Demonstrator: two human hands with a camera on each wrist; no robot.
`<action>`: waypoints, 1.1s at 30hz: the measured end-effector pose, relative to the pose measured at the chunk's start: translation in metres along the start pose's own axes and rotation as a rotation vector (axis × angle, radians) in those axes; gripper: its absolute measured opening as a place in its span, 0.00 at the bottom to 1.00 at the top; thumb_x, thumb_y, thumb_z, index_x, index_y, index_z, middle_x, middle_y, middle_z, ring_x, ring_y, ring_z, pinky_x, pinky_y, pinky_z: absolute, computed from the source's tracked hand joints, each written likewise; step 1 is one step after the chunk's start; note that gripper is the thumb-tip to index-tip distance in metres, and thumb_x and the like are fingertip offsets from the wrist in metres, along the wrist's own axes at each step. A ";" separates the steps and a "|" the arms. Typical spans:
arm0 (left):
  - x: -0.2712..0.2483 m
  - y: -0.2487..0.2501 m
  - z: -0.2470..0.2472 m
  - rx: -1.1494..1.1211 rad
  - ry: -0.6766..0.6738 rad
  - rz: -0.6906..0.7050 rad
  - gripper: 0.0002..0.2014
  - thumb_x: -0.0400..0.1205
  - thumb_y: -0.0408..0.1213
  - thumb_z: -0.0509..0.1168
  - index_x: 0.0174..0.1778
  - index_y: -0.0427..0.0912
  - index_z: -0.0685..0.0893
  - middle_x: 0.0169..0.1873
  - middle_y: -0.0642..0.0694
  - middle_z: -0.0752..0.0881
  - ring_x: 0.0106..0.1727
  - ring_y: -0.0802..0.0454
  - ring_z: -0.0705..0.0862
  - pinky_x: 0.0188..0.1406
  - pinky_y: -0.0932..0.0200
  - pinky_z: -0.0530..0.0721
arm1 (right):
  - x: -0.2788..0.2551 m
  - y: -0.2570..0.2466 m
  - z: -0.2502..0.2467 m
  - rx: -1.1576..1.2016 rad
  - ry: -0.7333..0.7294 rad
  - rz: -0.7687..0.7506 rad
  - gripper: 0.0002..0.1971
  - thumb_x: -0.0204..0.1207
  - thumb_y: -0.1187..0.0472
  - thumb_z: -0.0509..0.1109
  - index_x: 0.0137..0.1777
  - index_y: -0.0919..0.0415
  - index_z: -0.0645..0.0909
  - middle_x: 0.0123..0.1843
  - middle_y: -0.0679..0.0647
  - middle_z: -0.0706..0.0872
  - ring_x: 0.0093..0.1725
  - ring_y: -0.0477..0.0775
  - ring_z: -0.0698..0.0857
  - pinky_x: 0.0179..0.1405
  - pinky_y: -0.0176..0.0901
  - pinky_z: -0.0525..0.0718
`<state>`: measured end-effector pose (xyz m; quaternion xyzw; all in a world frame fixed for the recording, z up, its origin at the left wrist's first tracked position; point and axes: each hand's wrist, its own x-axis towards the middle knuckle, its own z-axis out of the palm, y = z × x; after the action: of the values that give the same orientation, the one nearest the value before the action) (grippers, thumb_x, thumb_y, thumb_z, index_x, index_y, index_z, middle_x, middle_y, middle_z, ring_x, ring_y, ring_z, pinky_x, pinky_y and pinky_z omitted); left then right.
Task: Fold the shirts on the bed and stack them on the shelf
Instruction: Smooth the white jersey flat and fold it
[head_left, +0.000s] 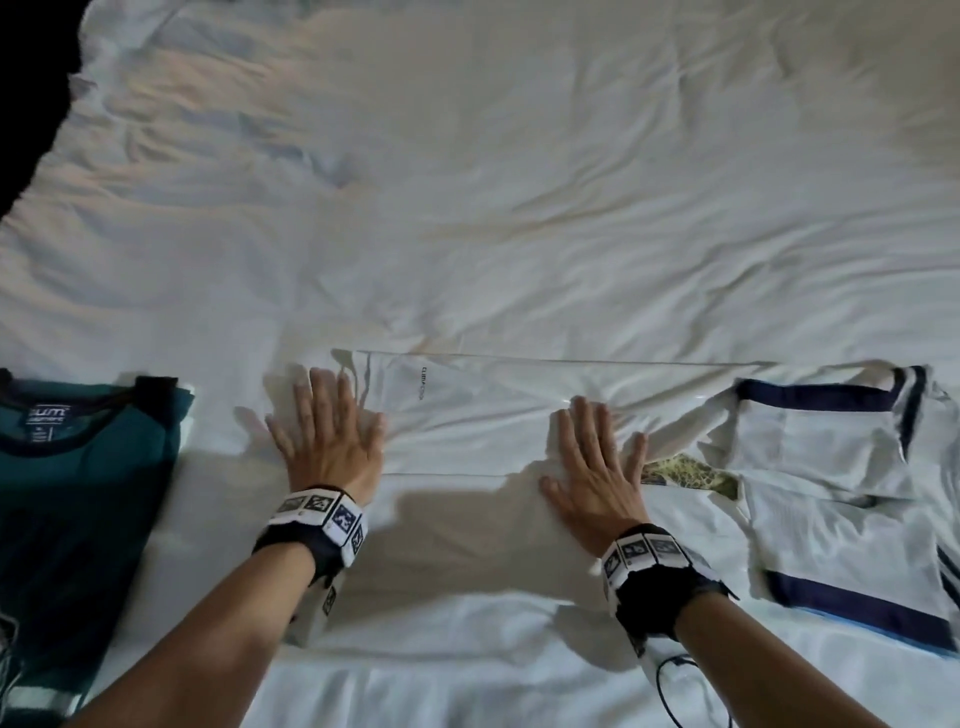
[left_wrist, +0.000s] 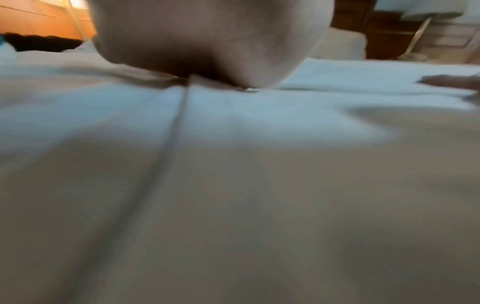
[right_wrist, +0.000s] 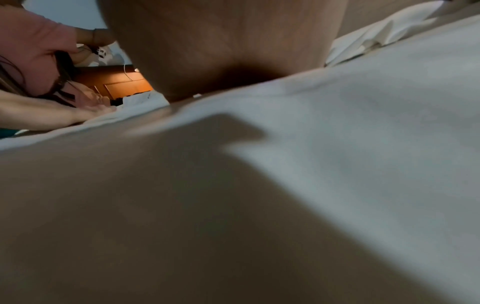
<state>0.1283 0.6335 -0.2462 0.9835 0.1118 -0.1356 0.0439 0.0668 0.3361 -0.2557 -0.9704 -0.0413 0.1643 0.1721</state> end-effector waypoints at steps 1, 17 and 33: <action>-0.009 0.016 0.000 -0.022 0.048 0.060 0.33 0.86 0.59 0.36 0.85 0.51 0.34 0.82 0.49 0.26 0.82 0.50 0.25 0.79 0.33 0.31 | -0.002 0.000 -0.003 0.032 0.037 -0.011 0.45 0.75 0.41 0.55 0.84 0.48 0.32 0.84 0.48 0.25 0.82 0.52 0.25 0.77 0.73 0.29; -0.083 0.158 0.065 -0.081 -0.012 0.562 0.32 0.86 0.59 0.39 0.86 0.53 0.49 0.86 0.50 0.44 0.85 0.51 0.37 0.81 0.40 0.37 | -0.024 0.107 -0.042 0.120 0.533 0.246 0.20 0.61 0.82 0.65 0.50 0.62 0.78 0.51 0.61 0.77 0.41 0.66 0.80 0.44 0.52 0.75; -0.084 0.160 0.069 -0.072 0.016 0.514 0.33 0.84 0.63 0.36 0.86 0.56 0.43 0.85 0.55 0.38 0.85 0.53 0.34 0.81 0.42 0.31 | -0.025 0.126 -0.059 0.124 0.446 0.284 0.07 0.73 0.72 0.65 0.46 0.65 0.83 0.46 0.62 0.84 0.50 0.67 0.80 0.46 0.56 0.79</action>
<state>0.0693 0.4523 -0.2806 0.9784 -0.1366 -0.1079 0.1112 0.0661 0.1956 -0.2402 -0.9663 0.1443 -0.0286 0.2112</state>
